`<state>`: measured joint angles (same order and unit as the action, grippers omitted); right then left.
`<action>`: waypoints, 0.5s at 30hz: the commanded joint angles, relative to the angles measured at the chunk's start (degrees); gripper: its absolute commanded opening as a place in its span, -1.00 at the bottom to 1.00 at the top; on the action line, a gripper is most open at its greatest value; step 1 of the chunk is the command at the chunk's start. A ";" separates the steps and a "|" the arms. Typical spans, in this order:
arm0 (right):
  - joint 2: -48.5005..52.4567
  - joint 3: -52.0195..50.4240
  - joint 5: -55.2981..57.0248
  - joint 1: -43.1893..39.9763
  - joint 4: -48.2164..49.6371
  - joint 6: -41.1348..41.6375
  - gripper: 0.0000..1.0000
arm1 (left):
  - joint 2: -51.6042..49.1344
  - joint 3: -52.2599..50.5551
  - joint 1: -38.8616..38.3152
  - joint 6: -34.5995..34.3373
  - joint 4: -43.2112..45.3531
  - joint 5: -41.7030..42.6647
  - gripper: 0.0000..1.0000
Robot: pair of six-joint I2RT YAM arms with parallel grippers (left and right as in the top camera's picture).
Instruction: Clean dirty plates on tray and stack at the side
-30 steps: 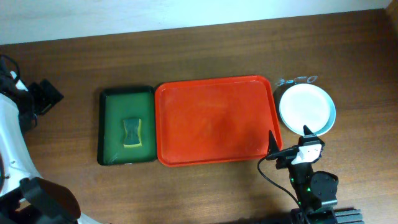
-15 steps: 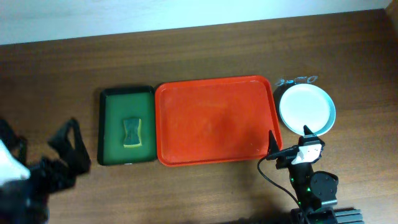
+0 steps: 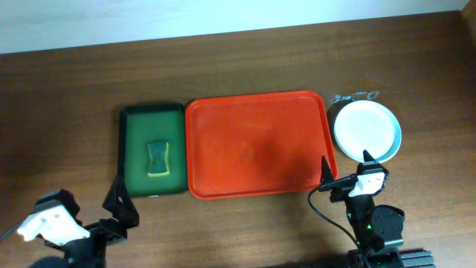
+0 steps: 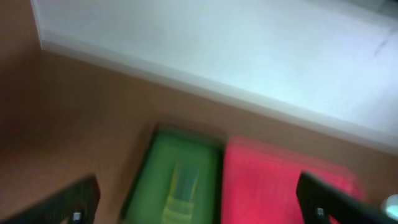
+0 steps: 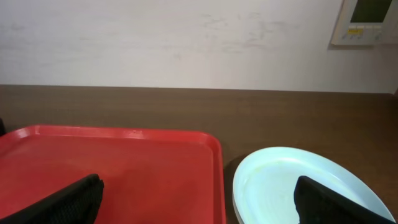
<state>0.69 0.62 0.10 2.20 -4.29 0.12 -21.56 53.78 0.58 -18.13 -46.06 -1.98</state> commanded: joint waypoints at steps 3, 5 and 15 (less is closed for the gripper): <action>-0.37 -0.31 0.59 0.33 -0.42 0.09 0.97 | 12.76 -14.51 -2.64 -2.91 23.41 -0.37 0.98; -0.37 -0.31 0.59 0.33 -0.42 0.09 0.97 | 15.69 -18.64 -3.43 -2.91 32.61 -0.35 0.98; -0.37 -0.31 0.57 0.33 -0.42 0.09 0.97 | 21.24 -29.24 -4.33 -2.89 49.07 0.15 0.98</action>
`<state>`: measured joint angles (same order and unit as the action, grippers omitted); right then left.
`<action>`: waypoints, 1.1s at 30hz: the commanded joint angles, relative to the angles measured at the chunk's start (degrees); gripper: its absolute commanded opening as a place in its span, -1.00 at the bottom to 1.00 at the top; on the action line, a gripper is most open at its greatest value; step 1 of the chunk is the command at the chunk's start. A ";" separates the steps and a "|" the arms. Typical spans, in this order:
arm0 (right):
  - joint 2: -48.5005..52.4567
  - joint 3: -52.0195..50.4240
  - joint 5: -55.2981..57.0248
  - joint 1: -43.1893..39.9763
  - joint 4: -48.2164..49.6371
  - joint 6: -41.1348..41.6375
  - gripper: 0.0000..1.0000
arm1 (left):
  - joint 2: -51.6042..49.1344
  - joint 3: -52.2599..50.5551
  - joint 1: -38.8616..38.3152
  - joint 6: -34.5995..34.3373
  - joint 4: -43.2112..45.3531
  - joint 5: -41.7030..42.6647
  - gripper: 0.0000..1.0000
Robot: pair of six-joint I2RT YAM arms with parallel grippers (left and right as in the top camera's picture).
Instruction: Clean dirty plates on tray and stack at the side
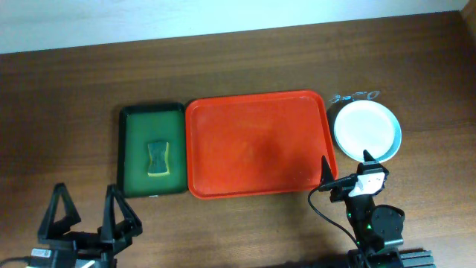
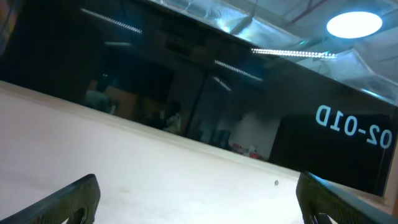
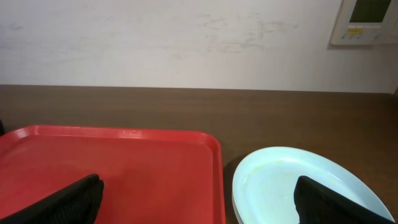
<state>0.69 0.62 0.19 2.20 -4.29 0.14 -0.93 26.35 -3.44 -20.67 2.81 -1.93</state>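
The red tray (image 1: 256, 145) lies in the middle of the table with nothing on it. Right of it sits a stack of white plates (image 1: 367, 130), the top one clean-looking, also seen as the plates (image 3: 298, 183) in the right wrist view beside the tray (image 3: 124, 162). My right gripper (image 1: 344, 158) stands open near the table's front, between the tray's right corner and the plates, holding nothing. My left gripper (image 1: 84, 190) is open at the front left, its wrist view showing only wall and a dark window between the fingers (image 2: 68, 199).
A green tray (image 1: 152, 149) holding a yellow-green sponge (image 1: 158, 158) lies left of the red tray. A small bluish object (image 1: 355, 96) rests behind the plates. A wall runs along the table's far edge.
My left arm has shifted at the front left corner, and its camera now points up at the wall and window instead of the green and red trays. The right arm, plates and trays are unchanged.
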 commanded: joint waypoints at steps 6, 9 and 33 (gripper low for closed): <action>-0.37 -0.31 0.48 0.33 -0.42 0.09 0.97 | 0.61 -14.73 -0.31 -1.01 0.20 0.26 0.98; -0.37 -0.31 0.50 0.33 -0.42 0.07 0.97 | 0.61 -21.03 -0.31 -0.98 0.15 0.24 0.98; -0.37 -0.31 0.50 0.33 -0.42 0.09 0.97 | 0.59 -25.83 -0.26 11.56 -7.56 0.68 0.98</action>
